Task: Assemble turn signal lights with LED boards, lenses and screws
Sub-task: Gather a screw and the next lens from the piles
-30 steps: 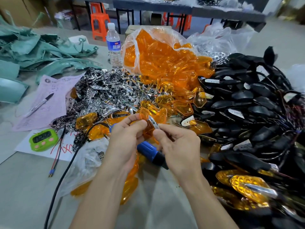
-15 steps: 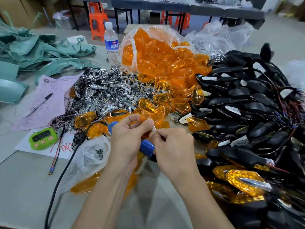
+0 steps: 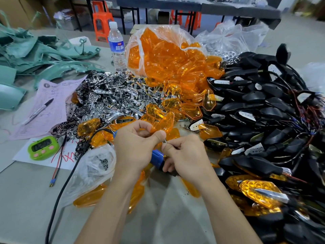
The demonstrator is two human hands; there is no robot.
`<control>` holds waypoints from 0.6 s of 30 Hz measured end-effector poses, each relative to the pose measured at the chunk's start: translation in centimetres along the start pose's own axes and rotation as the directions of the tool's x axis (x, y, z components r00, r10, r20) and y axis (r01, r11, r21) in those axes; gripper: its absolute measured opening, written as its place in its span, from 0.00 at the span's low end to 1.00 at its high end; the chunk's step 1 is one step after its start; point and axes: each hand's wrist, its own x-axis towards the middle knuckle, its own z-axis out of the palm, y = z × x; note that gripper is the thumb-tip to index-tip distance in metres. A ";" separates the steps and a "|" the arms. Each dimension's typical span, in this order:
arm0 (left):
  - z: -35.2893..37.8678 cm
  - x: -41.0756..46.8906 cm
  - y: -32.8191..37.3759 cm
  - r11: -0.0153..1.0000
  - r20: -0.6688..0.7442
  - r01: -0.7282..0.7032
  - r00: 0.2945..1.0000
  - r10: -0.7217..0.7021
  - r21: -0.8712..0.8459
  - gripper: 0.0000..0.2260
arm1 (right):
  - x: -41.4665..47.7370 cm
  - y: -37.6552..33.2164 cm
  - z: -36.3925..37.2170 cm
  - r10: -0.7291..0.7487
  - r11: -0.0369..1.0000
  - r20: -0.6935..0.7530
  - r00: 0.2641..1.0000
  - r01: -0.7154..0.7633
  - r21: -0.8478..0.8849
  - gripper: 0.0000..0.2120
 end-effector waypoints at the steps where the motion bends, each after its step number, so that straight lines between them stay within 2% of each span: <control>1: -0.1 0.0 0.2 0.997 0.003 -0.050 0.999 0.050 0.061 0.11 | -0.1 0.0 0.0 -0.011 1.000 -0.012 1.000 0.011 0.003 0.19; 3: -0.2 0.1 0.5 0.996 0.011 -0.056 0.998 0.056 0.062 0.11 | -0.4 -0.2 0.1 -0.043 0.998 -0.045 0.998 0.041 -0.051 0.19; 4: -0.2 0.2 0.7 1.000 0.021 -0.008 1.000 0.009 -0.005 0.12 | -0.4 -0.4 0.1 -0.066 0.993 -0.066 0.996 0.058 -0.107 0.19; 6: 0.0 0.3 0.9 0.949 0.081 0.192 0.981 -0.177 -0.251 0.15 | -0.3 -0.8 0.2 -0.118 0.963 -0.094 0.989 0.091 -0.253 0.18; 8: 0.0 0.2 1.0 0.832 0.172 0.370 0.929 -0.327 -0.413 0.15 | -0.3 -1.1 0.4 -0.141 0.918 -0.083 0.986 0.099 -0.384 0.17; 10: -0.2 0.3 0.8 0.836 0.192 0.400 0.916 -0.352 -0.375 0.16 | -0.4 -1.1 0.6 -0.141 0.911 -0.071 0.987 0.101 -0.400 0.16; 13: -0.4 0.8 1.1 0.847 0.203 0.365 0.929 -0.308 -0.386 0.14 | -0.6 -1.0 0.8 -0.155 0.951 -0.123 0.980 0.115 -0.288 0.14; 16: -0.6 1.0 1.2 0.779 0.222 0.370 0.929 -0.296 -0.507 0.11 | -0.7 -0.9 0.8 -0.047 0.999 -0.230 0.972 0.048 -0.002 0.11; 18: -0.8 1.0 0.8 0.745 0.243 0.372 0.928 -0.283 -0.553 0.10 | -0.9 -0.8 0.9 0.045 0.981 -0.222 0.974 -0.001 0.195 0.08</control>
